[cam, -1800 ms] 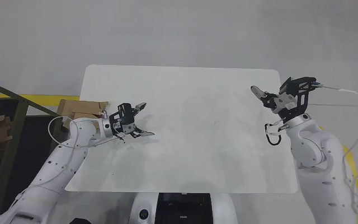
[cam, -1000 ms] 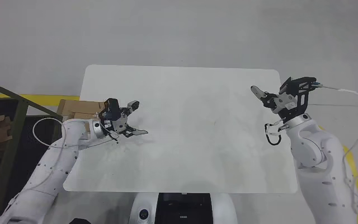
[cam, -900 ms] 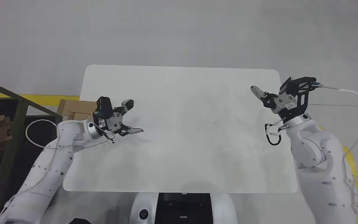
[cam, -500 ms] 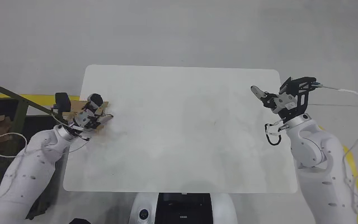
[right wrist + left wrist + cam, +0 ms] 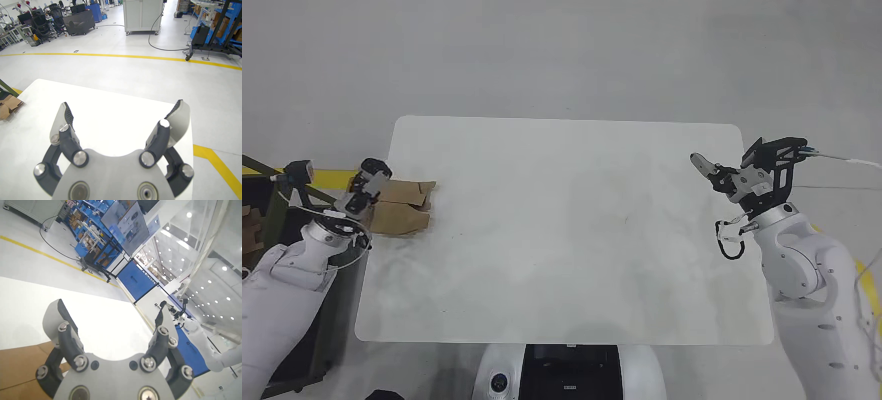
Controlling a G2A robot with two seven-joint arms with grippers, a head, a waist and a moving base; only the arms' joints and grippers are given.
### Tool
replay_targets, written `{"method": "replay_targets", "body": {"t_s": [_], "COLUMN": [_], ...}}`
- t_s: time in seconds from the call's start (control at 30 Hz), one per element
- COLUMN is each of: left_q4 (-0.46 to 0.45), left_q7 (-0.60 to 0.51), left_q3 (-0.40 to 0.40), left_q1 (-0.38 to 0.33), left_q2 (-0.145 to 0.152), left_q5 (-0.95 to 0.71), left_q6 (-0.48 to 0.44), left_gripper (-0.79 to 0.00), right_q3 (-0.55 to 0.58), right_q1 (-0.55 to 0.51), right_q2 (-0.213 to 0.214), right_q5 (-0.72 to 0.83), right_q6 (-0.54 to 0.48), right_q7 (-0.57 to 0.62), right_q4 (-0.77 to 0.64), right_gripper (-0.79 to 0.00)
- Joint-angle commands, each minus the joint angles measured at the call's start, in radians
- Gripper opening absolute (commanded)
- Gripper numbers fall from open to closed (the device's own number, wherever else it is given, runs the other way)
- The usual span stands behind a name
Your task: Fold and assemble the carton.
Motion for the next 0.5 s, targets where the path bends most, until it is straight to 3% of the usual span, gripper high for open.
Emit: {"method": "replay_targets", "body": {"t_s": [0.0,0.37,0.47], "left_q4": [0.0,0.0,-0.004], "left_q7": [-0.001,-0.001,-0.01], "left_q3": [0.0,0.0,-0.011], "left_q1": [0.0,0.0,0.002], "left_q2": [0.0,0.0,-0.002], "left_q5": [0.015,0.015,0.023], "left_q6": [0.0,0.0,0.037], "left_gripper": [0.0,0.0,0.0], "right_q3": [0.0,0.0,0.0], "right_q1": [0.0,0.0,0.0], "right_q2": [0.0,0.0,0.0], "right_q5": [0.0,0.0,0.0], "right_q6": [0.0,0.0,0.0], "right_q7": [0.0,0.0,0.0], "right_q4": [0.0,0.0,0.0], "right_gripper": [0.0,0.0,0.0]}}
